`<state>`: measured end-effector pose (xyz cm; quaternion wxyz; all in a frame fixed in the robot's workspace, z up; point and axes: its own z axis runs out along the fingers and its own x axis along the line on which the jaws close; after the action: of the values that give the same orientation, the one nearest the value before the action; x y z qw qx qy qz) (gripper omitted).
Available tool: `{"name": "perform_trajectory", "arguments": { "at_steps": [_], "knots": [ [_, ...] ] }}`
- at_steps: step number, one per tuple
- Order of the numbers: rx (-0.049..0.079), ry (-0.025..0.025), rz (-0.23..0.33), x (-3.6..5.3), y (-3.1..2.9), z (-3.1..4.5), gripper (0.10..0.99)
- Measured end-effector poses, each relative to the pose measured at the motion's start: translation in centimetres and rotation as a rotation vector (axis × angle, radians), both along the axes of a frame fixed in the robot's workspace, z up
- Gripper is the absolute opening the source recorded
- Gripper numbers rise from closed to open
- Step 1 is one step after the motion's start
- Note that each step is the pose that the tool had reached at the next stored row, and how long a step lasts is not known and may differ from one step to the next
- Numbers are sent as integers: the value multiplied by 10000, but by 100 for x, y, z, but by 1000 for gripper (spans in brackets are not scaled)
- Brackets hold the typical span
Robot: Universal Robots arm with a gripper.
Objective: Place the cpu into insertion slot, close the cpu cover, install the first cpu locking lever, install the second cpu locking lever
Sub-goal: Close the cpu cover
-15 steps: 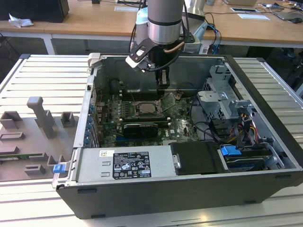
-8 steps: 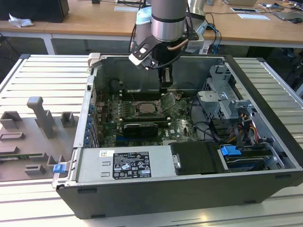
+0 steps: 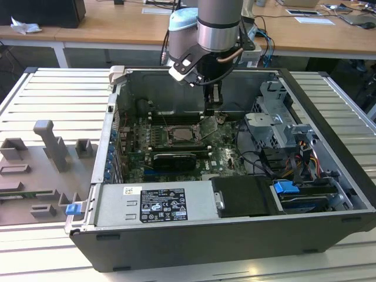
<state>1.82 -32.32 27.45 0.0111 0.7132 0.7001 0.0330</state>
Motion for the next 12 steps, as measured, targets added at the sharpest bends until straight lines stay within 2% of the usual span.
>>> {"name": "perform_trajectory", "arguments": {
  "at_steps": [6, 12],
  "knots": [
    [-3, 28, 38, 136, 0, -66, 106],
    [-3, 28, 39, 175, 0, -88, 106]
  ]
}}
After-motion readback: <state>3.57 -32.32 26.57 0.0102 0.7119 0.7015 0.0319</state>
